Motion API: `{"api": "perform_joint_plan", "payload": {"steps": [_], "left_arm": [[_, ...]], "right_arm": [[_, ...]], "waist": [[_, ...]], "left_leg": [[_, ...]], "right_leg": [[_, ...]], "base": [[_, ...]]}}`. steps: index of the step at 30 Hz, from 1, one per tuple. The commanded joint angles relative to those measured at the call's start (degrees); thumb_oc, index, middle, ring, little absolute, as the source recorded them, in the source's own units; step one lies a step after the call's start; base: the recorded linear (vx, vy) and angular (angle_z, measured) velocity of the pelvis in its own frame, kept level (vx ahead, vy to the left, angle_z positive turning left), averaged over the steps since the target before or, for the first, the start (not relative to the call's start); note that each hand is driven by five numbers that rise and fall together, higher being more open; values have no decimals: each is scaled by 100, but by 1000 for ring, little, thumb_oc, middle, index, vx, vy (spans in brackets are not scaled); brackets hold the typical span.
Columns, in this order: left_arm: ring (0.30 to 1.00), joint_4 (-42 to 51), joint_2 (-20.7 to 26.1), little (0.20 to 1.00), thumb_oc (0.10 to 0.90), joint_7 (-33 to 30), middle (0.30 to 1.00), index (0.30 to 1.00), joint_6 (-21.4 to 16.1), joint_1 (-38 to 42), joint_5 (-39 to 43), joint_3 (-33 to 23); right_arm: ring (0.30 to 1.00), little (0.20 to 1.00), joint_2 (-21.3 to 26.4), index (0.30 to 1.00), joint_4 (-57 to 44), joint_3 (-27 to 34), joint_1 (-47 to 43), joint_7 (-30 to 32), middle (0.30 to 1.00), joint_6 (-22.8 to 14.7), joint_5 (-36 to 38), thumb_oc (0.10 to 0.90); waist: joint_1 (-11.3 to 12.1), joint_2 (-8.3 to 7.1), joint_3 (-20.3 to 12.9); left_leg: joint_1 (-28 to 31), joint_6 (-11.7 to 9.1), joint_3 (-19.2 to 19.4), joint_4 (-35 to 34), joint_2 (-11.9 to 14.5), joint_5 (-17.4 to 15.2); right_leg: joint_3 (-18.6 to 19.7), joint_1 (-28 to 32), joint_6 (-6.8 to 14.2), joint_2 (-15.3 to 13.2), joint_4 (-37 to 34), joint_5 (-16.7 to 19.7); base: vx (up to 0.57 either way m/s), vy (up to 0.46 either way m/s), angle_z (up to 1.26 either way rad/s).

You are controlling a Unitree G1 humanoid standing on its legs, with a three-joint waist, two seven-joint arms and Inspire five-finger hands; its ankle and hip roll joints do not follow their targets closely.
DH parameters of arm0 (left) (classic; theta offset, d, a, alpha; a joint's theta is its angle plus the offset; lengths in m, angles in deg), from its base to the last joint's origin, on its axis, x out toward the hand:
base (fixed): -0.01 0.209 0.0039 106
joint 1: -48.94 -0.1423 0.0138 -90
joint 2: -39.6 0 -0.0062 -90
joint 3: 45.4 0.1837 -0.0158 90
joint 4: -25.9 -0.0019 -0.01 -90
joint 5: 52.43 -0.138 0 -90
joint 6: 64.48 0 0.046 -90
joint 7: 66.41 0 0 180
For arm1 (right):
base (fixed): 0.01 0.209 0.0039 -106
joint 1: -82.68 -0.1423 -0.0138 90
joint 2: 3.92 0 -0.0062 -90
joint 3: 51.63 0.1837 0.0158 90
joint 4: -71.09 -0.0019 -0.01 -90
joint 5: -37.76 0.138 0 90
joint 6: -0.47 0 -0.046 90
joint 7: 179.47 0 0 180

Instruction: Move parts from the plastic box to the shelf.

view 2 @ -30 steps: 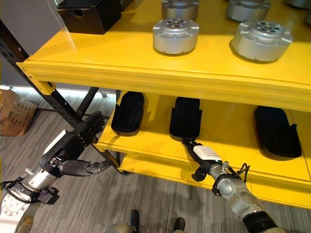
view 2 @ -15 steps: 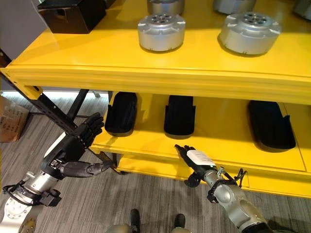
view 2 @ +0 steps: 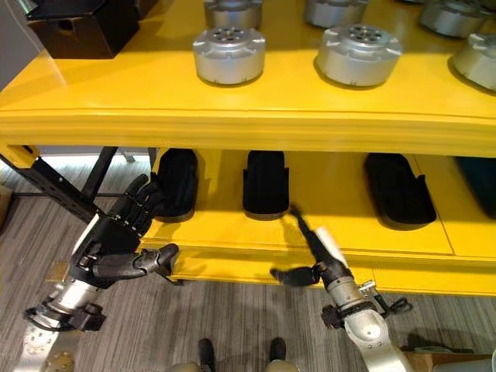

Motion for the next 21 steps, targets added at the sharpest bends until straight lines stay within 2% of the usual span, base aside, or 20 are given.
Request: {"api": "perform_joint_plan", "payload": {"steps": [1, 7, 11, 15, 21], "left_arm": [[1000, 277, 248, 1000, 900, 484, 1000, 1000, -349, 176, 577, -228], [1000, 262, 354, 1000, 900, 660, 1000, 1000, -508, 136, 809, -196], [1000, 263, 381, 1000, 900, 628, 1000, 1000, -444, 283, 950, -104], [1000, 262, 391, 1000, 900, 604, 1000, 1000, -372, 365, 931, -54], [1000, 311, 459, 1000, 900, 581, 1000, 1000, -470, 263, 917, -217]], "right_arm": [[1000, 1000, 209, 1000, -537, 289, -285, 437, 1000, -743, 414, 900], [1000, 1000, 214, 1000, -549, 334, -183, 502, 1000, -652, 247, 900], [1000, 1000, 247, 1000, -516, 216, -277, 720, 1000, -671, 268, 900], [1000, 1000, 231, 1000, -545, 170, -327, 751, 1000, -543, 522, 900], [1000, 1000, 222, 1000, -538, 269, -225, 863, 1000, -532, 793, 900]], "waist": [[-134, -180, -441], [-193, -149, -524], [-202, -158, -571], [-221, -161, -617], [-215, -170, -675]], "left_leg": [[159, -183, -12, 381, 268, -627], [240, -166, 96, 315, 237, -618], [273, -161, 110, 266, 218, -610], [291, -157, 128, 236, 213, -611], [312, -154, 153, 162, 205, -594]], "right_leg": [[220, -39, 154, -138, 270, -484], [286, 7, 177, -158, 146, -394], [301, 36, 187, -156, 73, -354], [328, 23, 191, -153, 52, -336], [323, 10, 216, -166, -7, -302]], "base": [[-33, 57, -14], [-26, 60, -10], [-16, 19, -5], [-2, 0, -1], [-3, -2, -2]]}}
